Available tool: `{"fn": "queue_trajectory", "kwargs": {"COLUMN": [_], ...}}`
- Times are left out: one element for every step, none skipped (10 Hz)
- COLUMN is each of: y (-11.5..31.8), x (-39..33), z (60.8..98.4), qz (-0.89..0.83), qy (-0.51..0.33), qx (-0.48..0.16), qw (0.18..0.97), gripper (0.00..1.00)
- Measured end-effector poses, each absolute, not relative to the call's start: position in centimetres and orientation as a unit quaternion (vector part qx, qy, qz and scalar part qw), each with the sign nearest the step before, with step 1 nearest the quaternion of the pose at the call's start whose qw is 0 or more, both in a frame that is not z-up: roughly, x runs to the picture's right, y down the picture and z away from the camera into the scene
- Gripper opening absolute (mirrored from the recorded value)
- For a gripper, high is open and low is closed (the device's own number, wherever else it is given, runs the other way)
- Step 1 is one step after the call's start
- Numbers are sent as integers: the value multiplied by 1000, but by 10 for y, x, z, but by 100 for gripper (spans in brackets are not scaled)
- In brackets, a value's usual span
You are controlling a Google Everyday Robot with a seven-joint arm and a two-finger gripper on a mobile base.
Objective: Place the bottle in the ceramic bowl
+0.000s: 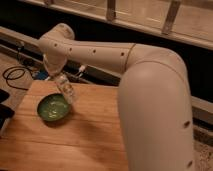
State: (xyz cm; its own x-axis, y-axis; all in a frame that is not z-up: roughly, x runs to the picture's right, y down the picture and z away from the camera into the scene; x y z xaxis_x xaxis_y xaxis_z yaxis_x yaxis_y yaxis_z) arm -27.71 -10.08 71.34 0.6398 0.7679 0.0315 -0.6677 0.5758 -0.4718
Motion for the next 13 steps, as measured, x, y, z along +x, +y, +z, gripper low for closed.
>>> {"fn": "queue_trajectory", "kwargs": {"y": [-112, -116, -117, -113, -103, -91, -81, -82, -82, -81, -81, -81, -81], "x": [-300, -315, -332, -344, -350, -351, -349, -350, -349, -350, -350, -351, -351], "z": [711, 711, 713, 717, 726, 735, 743, 741, 741, 741, 741, 741, 741], "qz": [388, 375, 360, 348, 339, 334, 334, 334, 334, 334, 334, 333, 333], "qy": [-126, -131, -138, -142, -141, -140, -132, -133, -133, -133, -133, -133, -133], "qx": [-210, -210, -213, -218, -228, -242, -253, -254, -254, -254, -254, -254, -254], "qw": [889, 893, 898, 901, 902, 900, 898, 898, 898, 898, 898, 898, 898], "gripper": [0, 0, 0, 0, 0, 2, 4, 2, 0, 2, 12, 22, 31]}}
